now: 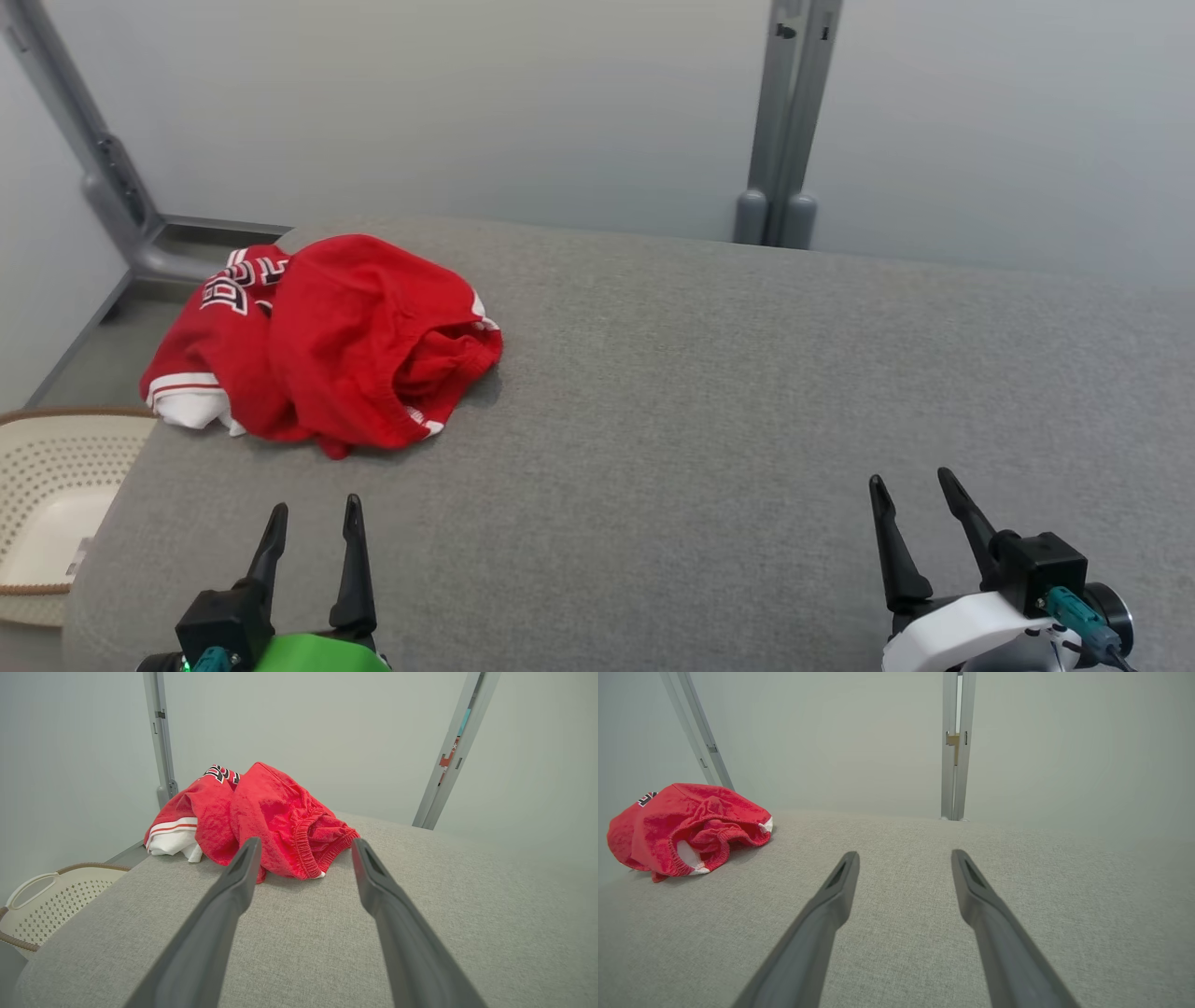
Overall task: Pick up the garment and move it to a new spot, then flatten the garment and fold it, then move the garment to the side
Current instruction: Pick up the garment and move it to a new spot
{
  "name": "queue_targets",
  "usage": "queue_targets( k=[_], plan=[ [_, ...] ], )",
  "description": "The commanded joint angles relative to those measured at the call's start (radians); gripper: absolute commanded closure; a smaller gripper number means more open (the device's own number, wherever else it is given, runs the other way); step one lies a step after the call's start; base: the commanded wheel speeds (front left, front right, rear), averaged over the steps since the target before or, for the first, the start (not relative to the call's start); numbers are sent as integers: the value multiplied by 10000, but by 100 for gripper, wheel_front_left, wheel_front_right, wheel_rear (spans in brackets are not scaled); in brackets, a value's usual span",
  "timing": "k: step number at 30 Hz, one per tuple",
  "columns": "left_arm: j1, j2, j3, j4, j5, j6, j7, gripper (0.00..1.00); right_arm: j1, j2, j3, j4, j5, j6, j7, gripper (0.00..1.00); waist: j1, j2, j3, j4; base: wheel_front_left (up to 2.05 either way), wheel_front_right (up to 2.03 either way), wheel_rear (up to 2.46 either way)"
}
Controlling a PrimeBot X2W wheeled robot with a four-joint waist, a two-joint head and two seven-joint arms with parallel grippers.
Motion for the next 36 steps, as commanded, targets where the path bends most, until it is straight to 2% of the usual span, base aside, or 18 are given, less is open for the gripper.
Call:
queue_targets(
  k=[1, 7, 13, 26, 36],
  plan=[
    [15, 70, 35, -22, 70, 34, 5, 0, -8, -33, -6, -3, 37, 1, -33, 0, 0, 0, 74, 1060, 0, 0, 0],
    [39, 203, 266, -130, 47, 11, 4, 0, -131, -31, 145, 42, 160, 1, -48, 0, 0, 0, 135, 2097, 0, 0, 0],
    [139, 299, 424, -221, 79, 61, 5, 0, -272, -33, 289, -51, 172, 1, -46, 0, 0, 0, 288, 2734, 0, 0, 0],
    [305, 188, 747, -301, 24, 127, 4, 0, -550, -36, 672, -15, 6, 1, -48, 0, 0, 0, 430, 2846, 0, 0, 0],
    [-287, 224, 647, 422, -39, -24, 190, 0, -245, -35, 561, -246, -60, 1, -49, 0, 0, 0, 402, 2779, 0, 0, 0]
  ],
)
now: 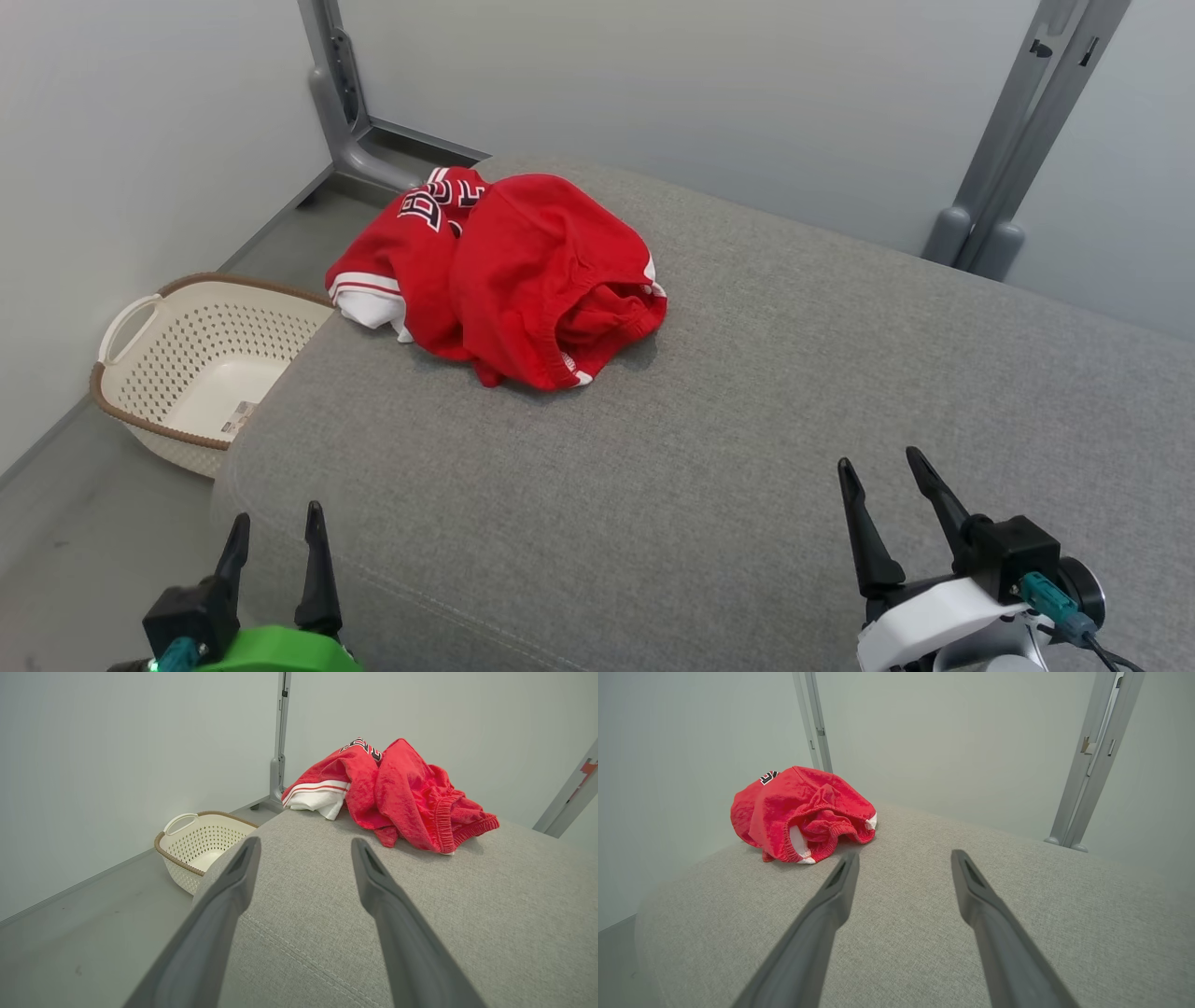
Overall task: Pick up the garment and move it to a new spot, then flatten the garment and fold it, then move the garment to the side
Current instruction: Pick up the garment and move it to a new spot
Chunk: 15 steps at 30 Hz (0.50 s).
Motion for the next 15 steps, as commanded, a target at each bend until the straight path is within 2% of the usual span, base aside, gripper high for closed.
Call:
queue_targets(
  k=[1, 6, 11, 15],
  plan=[
    [-419, 86, -56, 157, -67, -71, 128, 0, 53, -37, -7, -103, -76, 1, -34, 0, 0, 0, 80, -77, 0, 0, 0],
    [-1909, 218, -262, 1217, -308, -366, 896, 0, -16, -42, -1, -334, -298, 1, 73, 0, 0, 0, 436, -373, 0, 0, 0],
    [-4024, 419, -246, 2596, -549, -542, 1470, 0, -377, -49, 167, -1009, -797, -1, 586, 0, 0, 0, 1432, -1086, 0, 0, 0],
    [-5610, 551, -63, 3758, -1189, -770, 1761, 0, -578, -42, 215, -1556, -1110, -1, 925, 0, 0, 0, 2205, -1633, 0, 0, 0]
  ],
)
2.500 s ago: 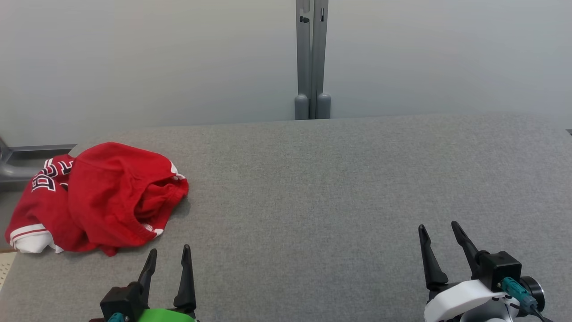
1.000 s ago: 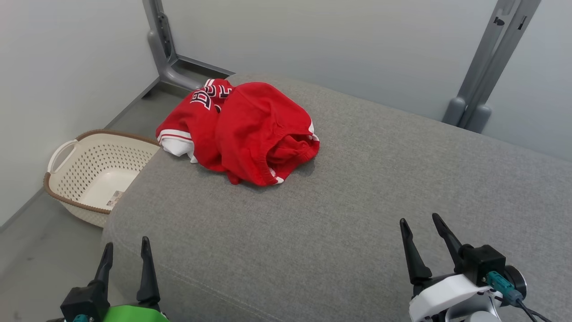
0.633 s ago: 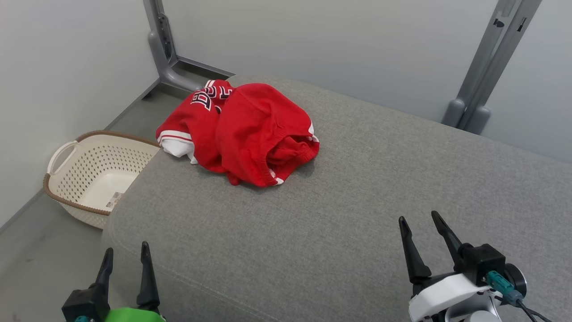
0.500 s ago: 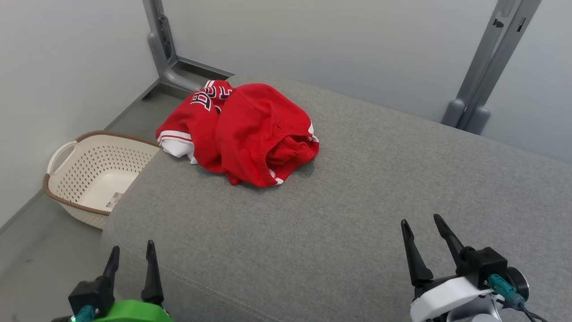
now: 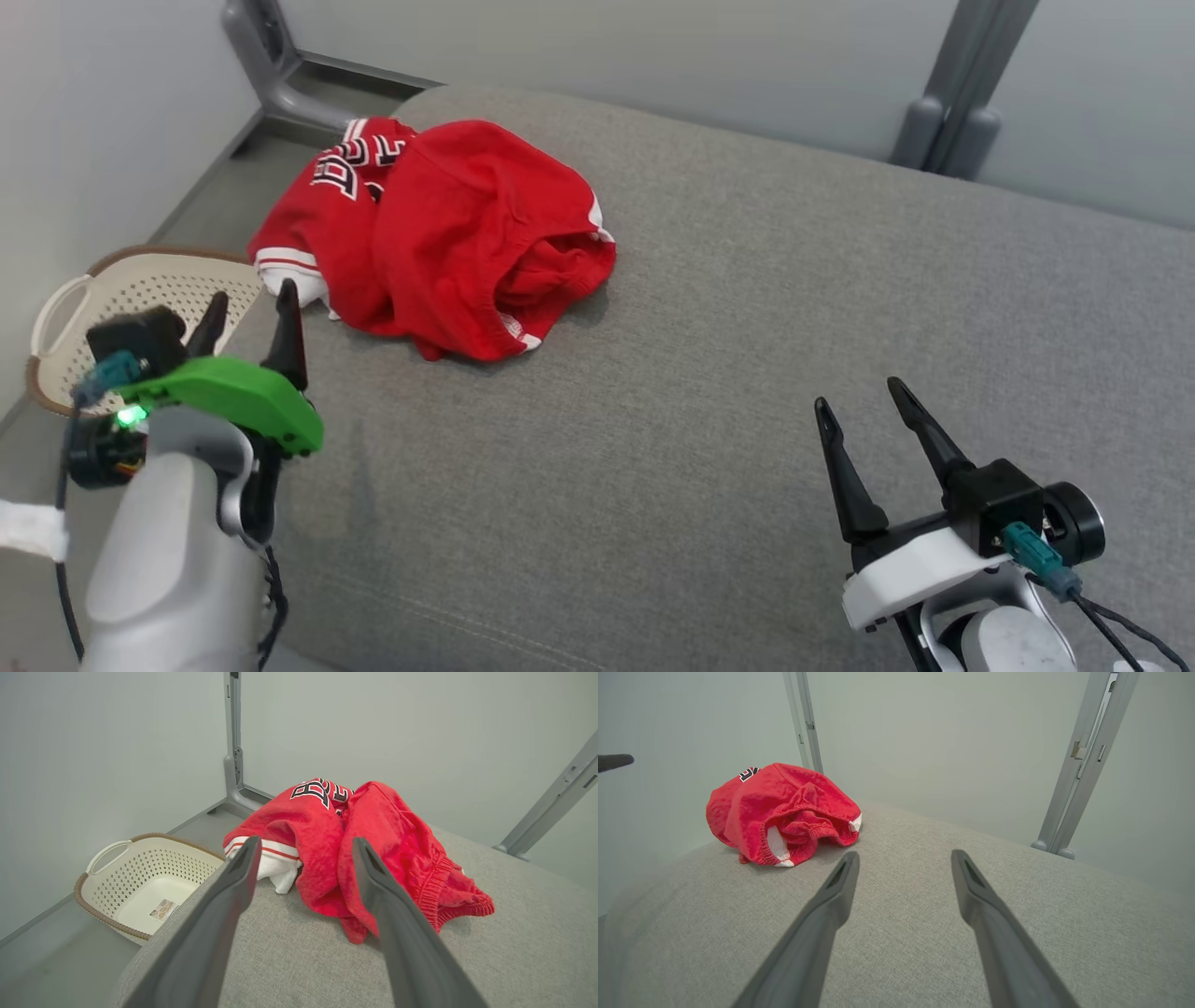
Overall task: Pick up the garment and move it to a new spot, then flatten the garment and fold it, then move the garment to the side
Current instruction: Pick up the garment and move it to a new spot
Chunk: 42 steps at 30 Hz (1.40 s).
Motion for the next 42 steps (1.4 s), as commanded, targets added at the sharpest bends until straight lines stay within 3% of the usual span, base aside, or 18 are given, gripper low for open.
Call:
queue_targets(
  k=[1, 4, 14, 19, 21, 22, 23, 33, 42],
  plan=[
    [-532, 171, 65, 387, -183, -78, 150, 0, -185, -47, 35, -173, -155, -3, 120, 0, 0, 0, 1119, -991, 0, 0, 0],
    [-1485, 417, 298, 1234, -609, -152, 516, 0, -275, -47, 107, -526, -321, -3, 300, 0, 0, 0, 1616, -1408, 0, 0, 0],
    [-3179, 1368, 979, 3331, -1196, 304, 1262, 0, -326, -44, 341, -1296, -582, -3, 630, 0, 0, 0, 2938, -2834, 0, 0, 0],
    [-3434, 1716, 919, 4213, -897, 1280, 1503, 0, -229, -36, 319, -1541, -662, -3, 705, 0, 0, 0, 3177, -3179, 0, 0, 0],
    [-3491, 1759, 896, 4381, -887, 1453, 1531, 0, -191, -38, 306, -1608, -603, -3, 683, 0, 0, 0, 3167, -3231, 0, 0, 0],
    [-3521, 1807, 895, 4403, -903, 1410, 1525, 57, -170, -38, 295, -1606, -576, -3, 673, 0, 0, 0, 3137, -3238, 0, 0, 0],
    [-3510, 1857, 842, 4452, -881, 1319, 1604, 100, -146, -38, 282, -1585, -515, -3, 641, 0, 0, 0, 3070, -3234, 0, 0, 0],
    [-4135, 2458, 437, 3377, -722, 429, 1211, 100, 129, -38, 410, -774, 279, -3, 130, 0, 0, 0, 1233, -2859, 0, 0, 0],
    [-5164, 2572, -603, 1031, -435, -69, 2148, 100, 563, -41, 492, 68, 1172, -3, -425, 0, 0, 0, -904, -3102, 0, 0, 0]
  ],
)
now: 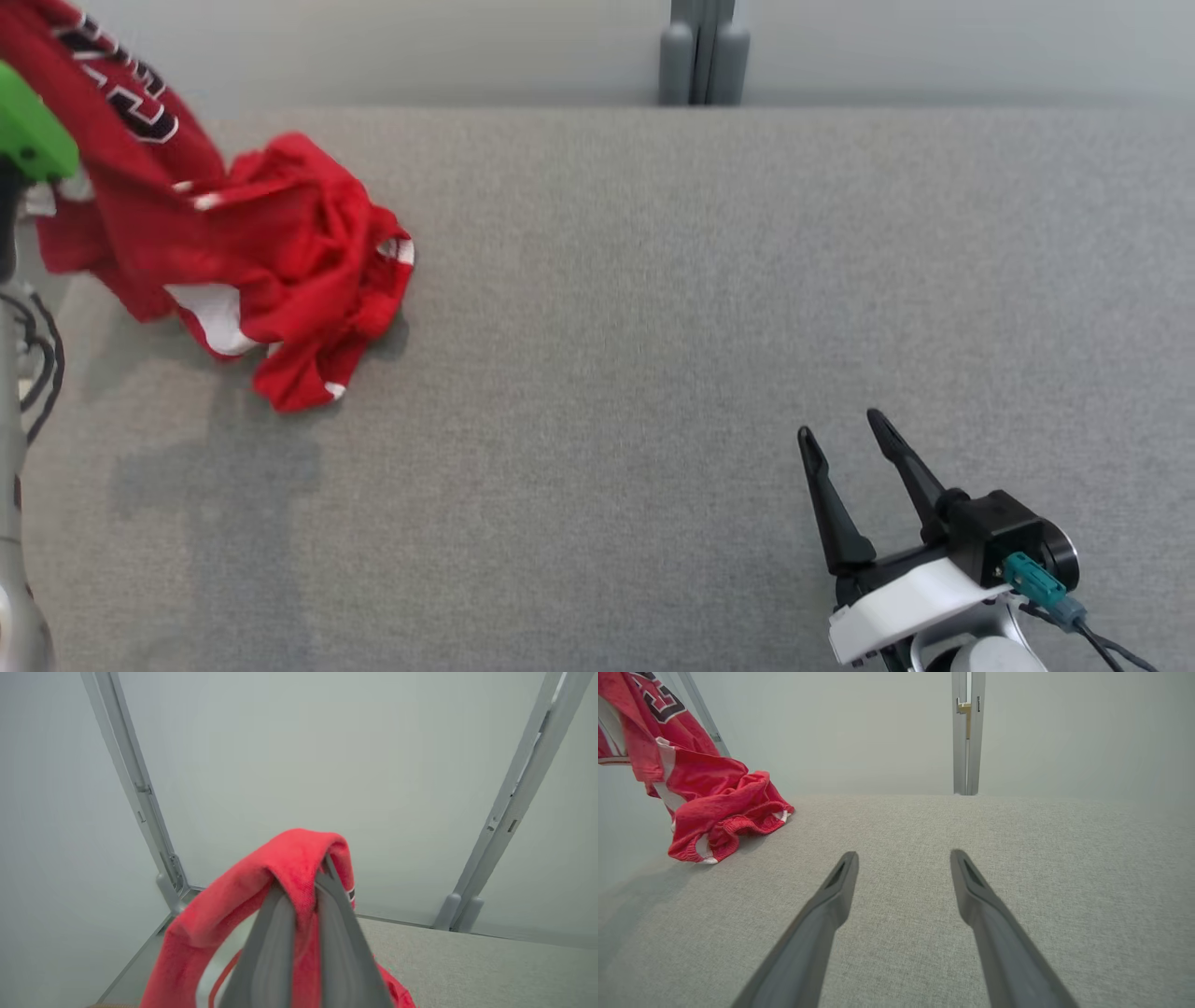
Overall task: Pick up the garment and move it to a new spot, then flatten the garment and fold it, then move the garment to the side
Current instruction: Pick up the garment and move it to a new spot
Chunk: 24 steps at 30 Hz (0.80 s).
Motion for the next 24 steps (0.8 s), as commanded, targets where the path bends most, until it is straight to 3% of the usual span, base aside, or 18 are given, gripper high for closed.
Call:
queue_targets(
  k=[1, 7, 12, 18, 24],
  plan=[
    [-242, 35, -101, -281, -32, -45, 95, 100, 158, -34, -26, 61, 100, -3, -100, 0, 0, -1, -1519, -3, 0, 0, 0],
    [-672, -655, -476, -1436, -429, -117, 293, 100, 159, -34, -71, 226, 136, -3, -192, 0, 0, -1, -1842, -859, 0, 0, 0],
    [-634, -1566, -796, -1899, -709, -114, 144, 100, 53, -32, -39, 220, 1, -3, -108, 0, 0, -1, -1824, -1868, 0, 0, 0],
    [-108, -2590, -1299, -2032, -816, -67, -275, 100, -99, -32, -146, -2, -250, -3, 73, 0, 0, -1, -1546, -3212, 0, 0, 0],
    [797, -3082, -2118, -1597, -694, -22, -694, 100, -242, -31, -175, -230, -365, -3, 204, 0, 0, -1, -1109, -4300, 0, 0, 0]
  ],
)
